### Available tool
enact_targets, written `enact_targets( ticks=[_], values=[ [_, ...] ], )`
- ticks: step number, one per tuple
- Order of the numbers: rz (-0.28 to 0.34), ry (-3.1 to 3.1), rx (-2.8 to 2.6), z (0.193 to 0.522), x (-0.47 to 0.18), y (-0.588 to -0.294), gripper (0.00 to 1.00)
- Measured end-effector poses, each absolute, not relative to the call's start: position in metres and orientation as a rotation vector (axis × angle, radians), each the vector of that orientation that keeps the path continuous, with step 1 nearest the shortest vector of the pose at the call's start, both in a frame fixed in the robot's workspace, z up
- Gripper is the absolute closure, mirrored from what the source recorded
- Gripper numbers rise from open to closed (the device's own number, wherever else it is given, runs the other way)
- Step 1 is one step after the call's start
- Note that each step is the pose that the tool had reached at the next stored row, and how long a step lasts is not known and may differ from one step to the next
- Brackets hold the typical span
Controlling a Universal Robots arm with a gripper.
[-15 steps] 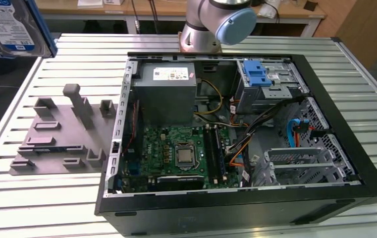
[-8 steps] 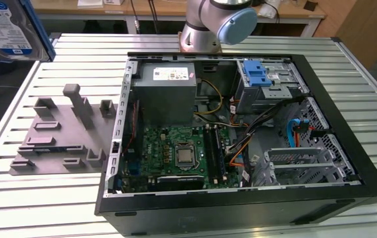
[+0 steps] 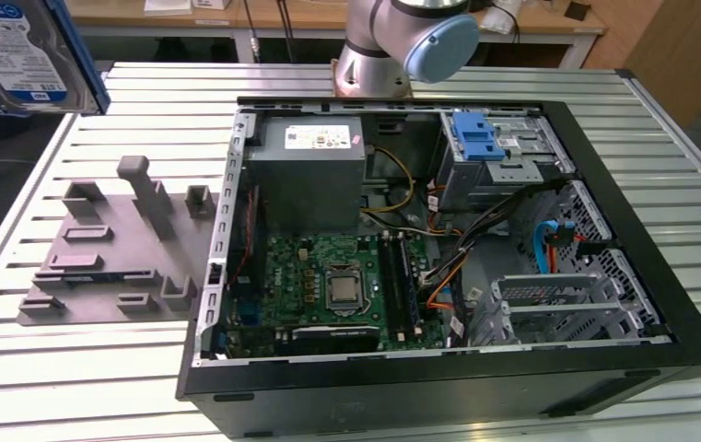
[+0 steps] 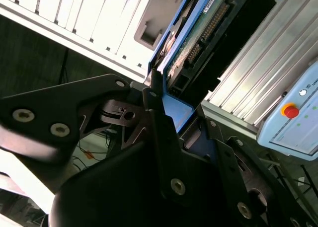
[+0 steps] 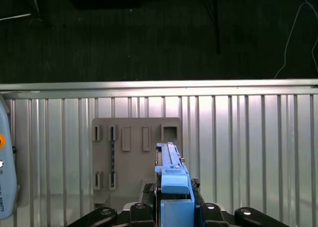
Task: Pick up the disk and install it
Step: 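Pick up the disk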
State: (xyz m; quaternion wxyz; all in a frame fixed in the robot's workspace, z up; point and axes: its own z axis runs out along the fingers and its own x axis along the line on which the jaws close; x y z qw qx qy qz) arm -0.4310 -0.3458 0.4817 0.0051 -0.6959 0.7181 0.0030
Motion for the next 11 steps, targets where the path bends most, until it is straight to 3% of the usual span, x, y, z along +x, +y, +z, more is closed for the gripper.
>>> enact_targets(
  ticks=[11],
  values=[
    [0.009, 2.249, -2.179, 0.482, -0.417, -0.346, 0.64]
  ],
)
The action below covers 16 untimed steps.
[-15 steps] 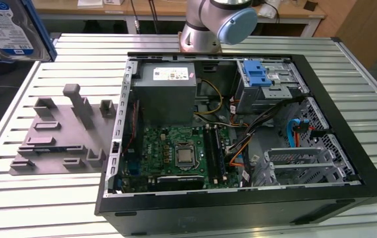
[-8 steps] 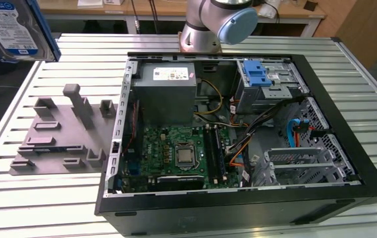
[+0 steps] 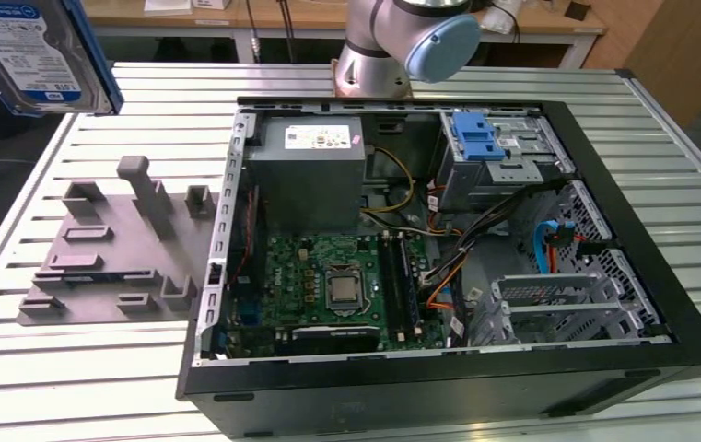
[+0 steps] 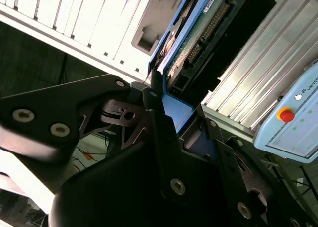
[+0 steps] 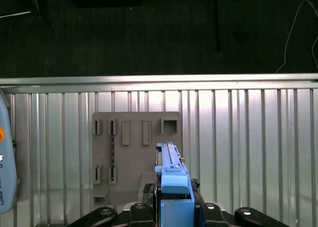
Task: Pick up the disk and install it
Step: 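Pick up the disk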
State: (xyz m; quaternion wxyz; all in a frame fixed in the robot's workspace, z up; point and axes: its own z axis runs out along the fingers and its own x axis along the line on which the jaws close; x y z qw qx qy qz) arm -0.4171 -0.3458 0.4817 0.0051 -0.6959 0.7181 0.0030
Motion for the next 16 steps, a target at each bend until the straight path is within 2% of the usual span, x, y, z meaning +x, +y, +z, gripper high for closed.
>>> enact_targets(
  ticks=[16],
  values=[
    [0.009, 2.249, -2.179, 0.482, -0.4, -0.346, 0.64]
  ],
)
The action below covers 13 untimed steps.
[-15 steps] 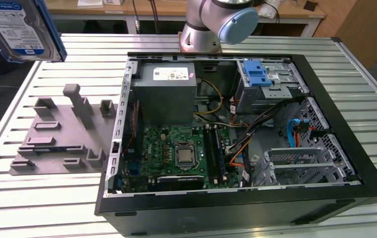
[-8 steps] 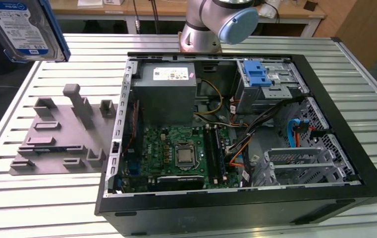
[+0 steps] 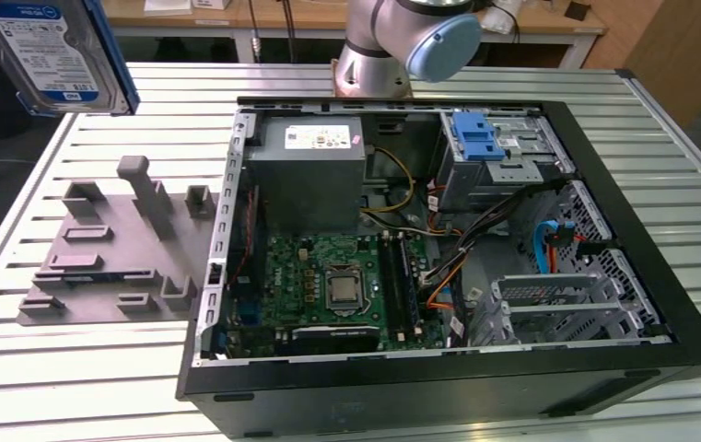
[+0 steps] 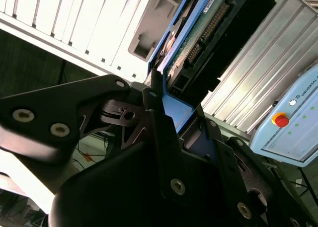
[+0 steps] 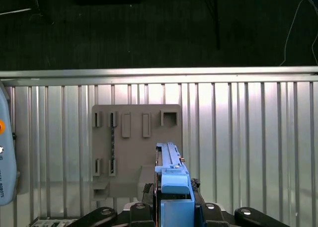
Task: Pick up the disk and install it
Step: 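Pick up the disk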
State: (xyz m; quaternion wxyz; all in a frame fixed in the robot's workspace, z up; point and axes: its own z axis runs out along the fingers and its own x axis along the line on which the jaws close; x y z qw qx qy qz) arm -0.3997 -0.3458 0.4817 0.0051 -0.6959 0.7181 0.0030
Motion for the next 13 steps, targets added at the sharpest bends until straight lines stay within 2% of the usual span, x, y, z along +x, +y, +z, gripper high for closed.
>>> enact_targets(
  ticks=[13],
  values=[
    [0.009, 2.249, -2.179, 0.482, -0.381, -0.346, 0.64]
  ],
)
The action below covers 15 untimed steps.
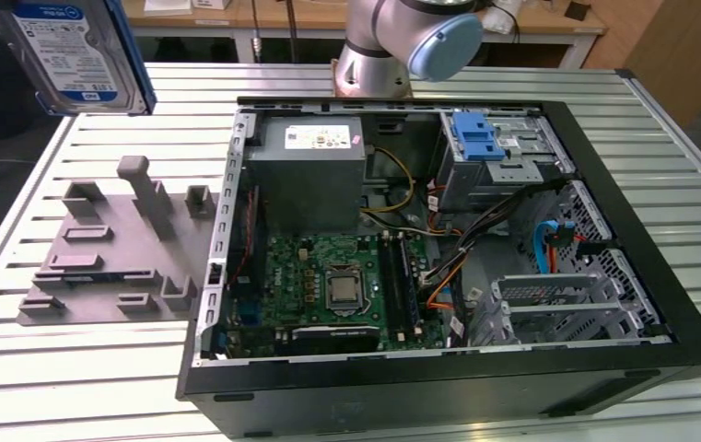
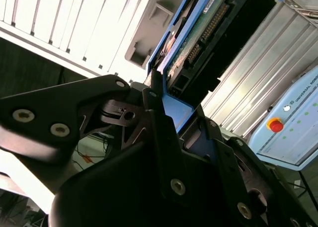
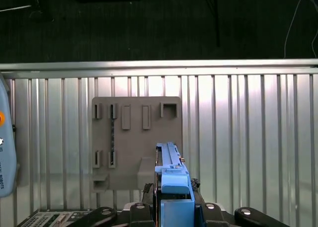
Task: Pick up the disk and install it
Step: 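Pick up the disk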
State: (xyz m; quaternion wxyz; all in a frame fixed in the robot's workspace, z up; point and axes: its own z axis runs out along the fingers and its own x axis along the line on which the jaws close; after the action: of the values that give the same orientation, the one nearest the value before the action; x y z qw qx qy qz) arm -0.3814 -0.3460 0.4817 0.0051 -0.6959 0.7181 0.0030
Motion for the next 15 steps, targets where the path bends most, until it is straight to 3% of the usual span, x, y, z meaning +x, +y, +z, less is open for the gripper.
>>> enact_targets(
  ticks=[15],
  values=[
    [0.009, 2.249, -2.179, 0.481, -0.365, -0.368, 0.64]
  ],
)
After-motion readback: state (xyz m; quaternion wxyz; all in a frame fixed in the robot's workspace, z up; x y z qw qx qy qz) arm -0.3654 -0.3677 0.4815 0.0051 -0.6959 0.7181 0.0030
